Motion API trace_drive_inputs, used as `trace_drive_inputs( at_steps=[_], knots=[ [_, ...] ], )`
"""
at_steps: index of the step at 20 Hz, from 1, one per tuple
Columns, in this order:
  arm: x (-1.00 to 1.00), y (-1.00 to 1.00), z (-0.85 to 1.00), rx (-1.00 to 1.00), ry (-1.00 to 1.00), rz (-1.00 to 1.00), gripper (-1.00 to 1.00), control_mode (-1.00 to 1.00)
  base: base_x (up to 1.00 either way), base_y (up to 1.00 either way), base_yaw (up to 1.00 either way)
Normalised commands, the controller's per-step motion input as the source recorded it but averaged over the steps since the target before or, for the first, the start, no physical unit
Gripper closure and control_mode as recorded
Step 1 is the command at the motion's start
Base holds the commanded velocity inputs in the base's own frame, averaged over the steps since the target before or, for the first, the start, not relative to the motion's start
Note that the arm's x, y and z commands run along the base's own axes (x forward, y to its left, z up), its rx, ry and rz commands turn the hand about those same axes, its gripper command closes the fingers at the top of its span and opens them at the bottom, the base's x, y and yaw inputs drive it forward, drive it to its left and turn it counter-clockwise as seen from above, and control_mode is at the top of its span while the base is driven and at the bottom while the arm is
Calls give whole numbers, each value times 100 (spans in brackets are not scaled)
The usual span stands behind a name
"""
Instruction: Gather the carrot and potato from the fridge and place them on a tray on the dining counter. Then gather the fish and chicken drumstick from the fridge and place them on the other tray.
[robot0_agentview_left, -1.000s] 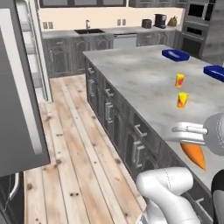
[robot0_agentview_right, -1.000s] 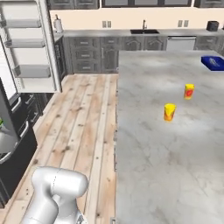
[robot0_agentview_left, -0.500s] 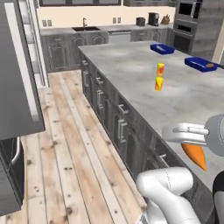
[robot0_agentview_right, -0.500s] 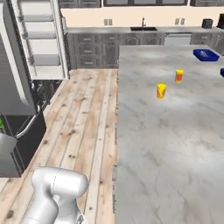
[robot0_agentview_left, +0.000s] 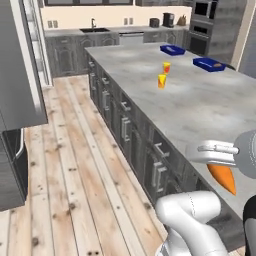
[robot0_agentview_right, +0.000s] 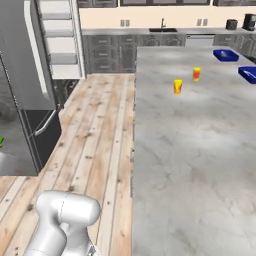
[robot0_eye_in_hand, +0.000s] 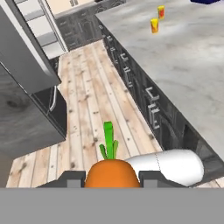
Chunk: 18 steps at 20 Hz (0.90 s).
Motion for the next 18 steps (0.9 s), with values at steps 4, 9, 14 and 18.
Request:
trace_drive_inputs(
  at_steps=[4,9,14,18],
  knots=[
    [0,0,0,0,0,0,100,100,-100,-31,0],
    [0,0,0,0,0,0,100,100,-100,-33,0],
    [0,0,0,0,0,0,100,100,-100,-38,0],
    [0,0,0,0,0,0,100,100,-100,-40,0]
  ],
)
